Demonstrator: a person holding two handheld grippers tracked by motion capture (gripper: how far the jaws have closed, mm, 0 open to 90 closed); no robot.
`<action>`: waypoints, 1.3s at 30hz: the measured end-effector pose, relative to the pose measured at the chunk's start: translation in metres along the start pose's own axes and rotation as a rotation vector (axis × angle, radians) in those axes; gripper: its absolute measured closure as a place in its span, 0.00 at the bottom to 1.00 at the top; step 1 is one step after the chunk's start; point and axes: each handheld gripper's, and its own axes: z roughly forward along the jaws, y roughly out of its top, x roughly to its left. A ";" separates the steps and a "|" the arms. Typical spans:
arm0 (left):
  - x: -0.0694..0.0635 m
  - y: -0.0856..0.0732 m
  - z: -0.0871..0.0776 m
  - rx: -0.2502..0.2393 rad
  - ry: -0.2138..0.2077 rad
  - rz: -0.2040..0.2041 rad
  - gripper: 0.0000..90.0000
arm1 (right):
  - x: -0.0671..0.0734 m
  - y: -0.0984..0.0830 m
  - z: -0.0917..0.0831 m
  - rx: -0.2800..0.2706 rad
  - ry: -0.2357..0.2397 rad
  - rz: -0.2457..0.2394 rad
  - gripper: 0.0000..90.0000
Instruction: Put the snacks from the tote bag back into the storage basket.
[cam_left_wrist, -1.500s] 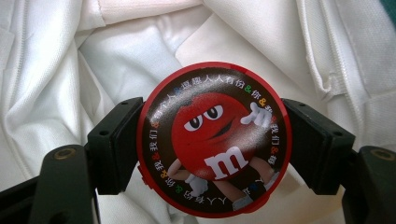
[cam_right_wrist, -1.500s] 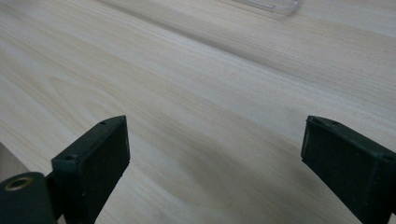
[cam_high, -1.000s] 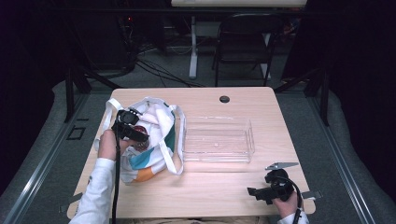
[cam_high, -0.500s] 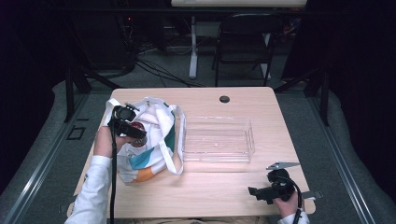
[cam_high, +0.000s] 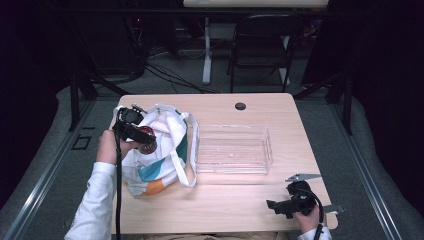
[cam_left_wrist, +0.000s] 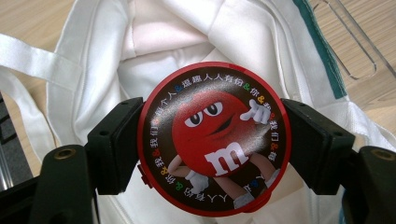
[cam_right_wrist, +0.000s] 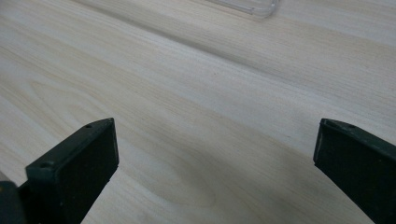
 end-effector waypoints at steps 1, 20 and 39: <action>0.000 0.001 -0.001 0.002 0.000 0.002 0.29 | 0.000 0.000 0.000 0.001 -0.001 0.000 0.00; -0.002 0.019 -0.025 -0.034 -0.025 0.023 0.29 | -0.002 0.000 -0.001 0.003 -0.003 0.009 0.00; -0.012 0.044 -0.043 -0.045 -0.022 0.060 0.29 | -0.001 0.000 -0.001 0.007 -0.006 0.006 0.01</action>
